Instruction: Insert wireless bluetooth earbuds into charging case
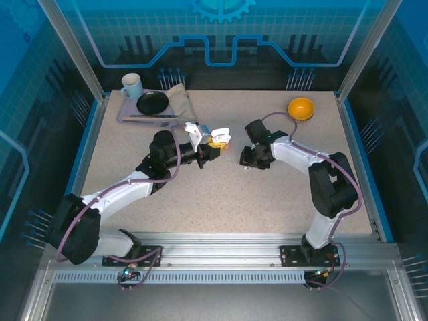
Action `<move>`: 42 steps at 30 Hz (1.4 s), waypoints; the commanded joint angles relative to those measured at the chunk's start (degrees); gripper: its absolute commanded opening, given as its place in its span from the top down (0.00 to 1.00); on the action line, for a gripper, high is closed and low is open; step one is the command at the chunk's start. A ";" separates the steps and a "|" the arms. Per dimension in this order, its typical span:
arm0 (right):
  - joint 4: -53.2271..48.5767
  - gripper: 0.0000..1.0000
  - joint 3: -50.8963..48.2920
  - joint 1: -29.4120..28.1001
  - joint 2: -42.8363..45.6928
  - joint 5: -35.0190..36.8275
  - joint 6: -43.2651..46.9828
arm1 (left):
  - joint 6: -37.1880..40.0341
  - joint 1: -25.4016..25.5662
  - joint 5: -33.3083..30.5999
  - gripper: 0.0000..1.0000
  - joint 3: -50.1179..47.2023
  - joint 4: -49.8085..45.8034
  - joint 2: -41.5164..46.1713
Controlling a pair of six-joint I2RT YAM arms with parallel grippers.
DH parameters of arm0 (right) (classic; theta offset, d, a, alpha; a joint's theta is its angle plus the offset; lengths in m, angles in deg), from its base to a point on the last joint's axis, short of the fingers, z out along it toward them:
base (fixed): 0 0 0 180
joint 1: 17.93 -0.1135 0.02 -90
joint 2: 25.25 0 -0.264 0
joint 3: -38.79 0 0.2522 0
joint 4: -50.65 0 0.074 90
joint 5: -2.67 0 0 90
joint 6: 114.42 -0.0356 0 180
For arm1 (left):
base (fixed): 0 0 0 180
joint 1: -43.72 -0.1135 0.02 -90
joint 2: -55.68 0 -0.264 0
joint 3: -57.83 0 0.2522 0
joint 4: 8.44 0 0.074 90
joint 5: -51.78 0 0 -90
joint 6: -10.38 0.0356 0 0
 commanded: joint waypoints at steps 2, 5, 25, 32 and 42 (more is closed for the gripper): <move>-2.17 0.53 0.76 -2.84 -2.65 -1.77 -7.30 | -0.34 -0.27 -1.06 1.00 -0.98 2.04 2.09; -0.97 0.53 0.54 -3.47 -4.47 -3.18 -9.34 | 0.11 -0.26 -1.20 1.00 -1.03 1.63 2.55; -1.76 0.56 19.84 2.31 -12.38 1.26 -1.06 | 1.10 -0.39 -1.78 1.00 -0.98 0.05 3.48; -3.77 0.55 21.10 3.27 -11.26 2.87 5.33 | 0.93 -0.37 -1.70 1.00 -0.57 0.33 3.03; -2.33 0.54 24.53 4.76 -18.34 1.49 8.73 | 1.45 -0.36 -1.65 1.00 0.59 -1.39 2.86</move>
